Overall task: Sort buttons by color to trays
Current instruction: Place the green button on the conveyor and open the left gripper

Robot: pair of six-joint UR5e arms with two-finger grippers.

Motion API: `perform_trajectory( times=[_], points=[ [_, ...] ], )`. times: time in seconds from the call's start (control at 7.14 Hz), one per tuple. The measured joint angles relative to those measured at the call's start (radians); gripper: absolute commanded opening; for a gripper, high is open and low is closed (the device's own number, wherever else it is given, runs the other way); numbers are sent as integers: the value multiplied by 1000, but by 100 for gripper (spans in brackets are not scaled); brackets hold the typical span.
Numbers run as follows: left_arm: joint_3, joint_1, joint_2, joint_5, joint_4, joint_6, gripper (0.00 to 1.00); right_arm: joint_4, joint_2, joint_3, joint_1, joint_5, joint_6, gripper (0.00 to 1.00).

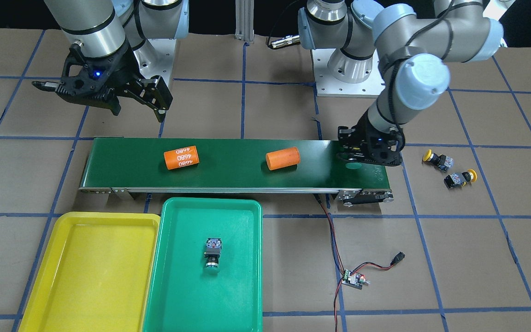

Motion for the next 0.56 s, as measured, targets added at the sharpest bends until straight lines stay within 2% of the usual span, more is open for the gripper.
perform_trajectory(
  times=[0.14, 0.28, 0.56],
  points=[
    [-47, -18, -12, -1, 91, -56, 99, -1, 0, 2, 0, 0, 0, 100],
    [-83, -25, -19, -1, 163, -75, 100, -1, -1, 4, 0, -1, -1, 100],
    [-95, -23, -16, 2, 213, -78, 100, 0, 0, 4, 0, -2, -11, 100]
  ],
)
